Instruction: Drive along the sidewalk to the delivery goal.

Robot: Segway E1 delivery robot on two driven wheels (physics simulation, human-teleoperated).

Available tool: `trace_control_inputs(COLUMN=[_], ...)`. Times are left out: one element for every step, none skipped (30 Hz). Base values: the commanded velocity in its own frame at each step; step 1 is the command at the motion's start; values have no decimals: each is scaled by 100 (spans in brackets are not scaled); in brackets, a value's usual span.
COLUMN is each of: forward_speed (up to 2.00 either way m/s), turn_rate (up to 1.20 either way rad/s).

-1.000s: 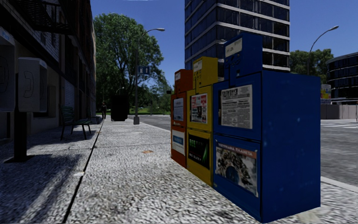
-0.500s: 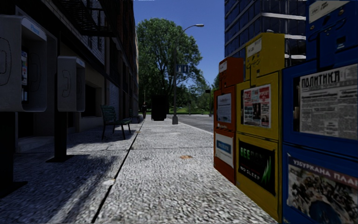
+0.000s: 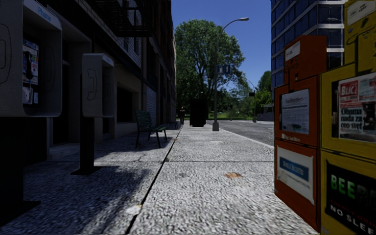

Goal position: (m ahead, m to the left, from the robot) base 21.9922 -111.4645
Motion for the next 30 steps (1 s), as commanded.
trace_control_inputs(forward_speed=[111, 116, 125, 125, 138, 146, 148, 150, 150, 150, 150, 152, 153, 153, 153, 153, 154, 154, 154, 154, 154, 154, 154, 154, 154, 155, 155, 155, 161, 161], turn_rate=[42, 42, 42, 42, 33, 18, 2, 0, 0, 0, 0, 0, 0, 0, -8, -8, -22, -31, -34, -35, -35, -35, -35, -35, -36, -36, -36, -36, -36, -36])
